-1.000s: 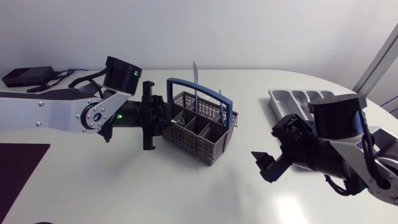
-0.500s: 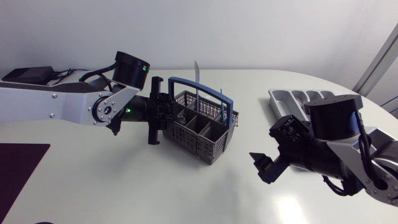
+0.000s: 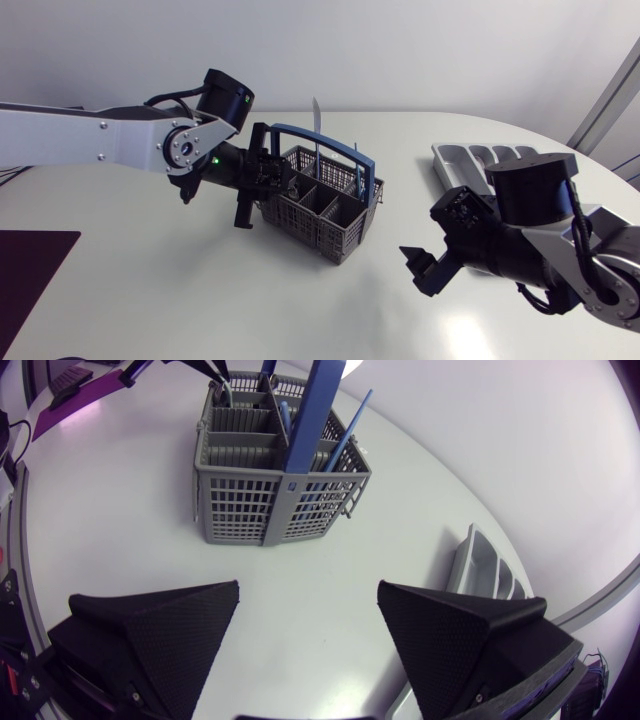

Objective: Unload the cutlery basket into the drawer organizer.

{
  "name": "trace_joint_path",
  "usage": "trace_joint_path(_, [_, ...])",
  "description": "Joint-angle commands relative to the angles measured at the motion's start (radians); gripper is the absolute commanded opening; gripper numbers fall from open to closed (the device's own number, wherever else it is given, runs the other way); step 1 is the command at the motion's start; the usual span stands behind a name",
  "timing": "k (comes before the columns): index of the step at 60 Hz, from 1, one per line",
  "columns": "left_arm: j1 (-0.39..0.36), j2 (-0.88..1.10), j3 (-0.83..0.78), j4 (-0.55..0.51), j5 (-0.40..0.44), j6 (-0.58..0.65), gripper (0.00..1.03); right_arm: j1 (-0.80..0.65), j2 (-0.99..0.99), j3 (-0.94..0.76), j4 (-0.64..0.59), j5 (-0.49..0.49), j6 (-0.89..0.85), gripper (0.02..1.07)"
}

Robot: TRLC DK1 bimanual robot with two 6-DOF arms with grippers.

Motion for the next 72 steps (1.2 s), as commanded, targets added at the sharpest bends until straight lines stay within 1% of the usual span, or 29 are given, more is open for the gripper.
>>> trace_joint_path(1, [-0.009,0.034,0.032,-0.027,-0.009,0.026,0.04,0.010,0.011,-0.016,0.014,0.011,-0.020,1.02])
trace_joint_path(8, [-0.012,0.034,0.058,-0.053,-0.013,0.024,0.04,0.013,0.003,-0.020,0.014,0.013,-0.022,1.02])
trace_joint_path(24, [-0.008,-0.020,0.167,-0.172,-0.021,0.029,0.04,0.043,-0.031,-0.023,-0.004,0.028,-0.019,1.02])
trace_joint_path(43, [0.009,-0.177,0.300,-0.338,-0.020,0.023,0.04,0.102,-0.115,-0.028,-0.021,0.065,-0.022,1.02])
trace_joint_path(48, [0.000,-0.235,0.334,-0.401,-0.020,-0.048,0.04,0.109,-0.170,-0.019,-0.038,0.072,-0.022,1.02])
trace_joint_path(53, [-0.018,-0.281,0.357,-0.455,-0.020,-0.194,0.04,0.121,-0.227,-0.008,-0.062,0.086,-0.017,1.02])
trace_joint_path(57, [-0.041,-0.316,0.330,-0.462,-0.032,-0.278,0.04,0.132,-0.261,0.004,-0.089,0.086,-0.004,1.02])
trace_joint_path(62, [-0.121,-0.356,0.299,-0.467,-0.079,-0.416,0.04,0.162,-0.313,0.024,-0.135,0.086,0.015,1.02])
trace_joint_path(64, [-0.138,-0.362,0.299,-0.471,-0.081,-0.451,0.04,0.173,-0.327,0.035,-0.151,0.086,0.019,1.02])
trace_joint_path(65, [-0.164,-0.364,0.299,-0.478,-0.083,-0.493,0.04,0.179,-0.336,0.040,-0.162,0.086,0.024,1.02])
trace_joint_path(69, [-0.206,-0.351,0.313,-0.488,-0.092,-0.586,0.04,0.193,-0.361,0.058,-0.184,0.086,0.032,1.02])
trace_joint_path(72, [-0.252,-0.325,0.340,-0.498,-0.092,-0.692,0.04,0.201,-0.373,0.073,-0.197,0.086,0.032,1.02])
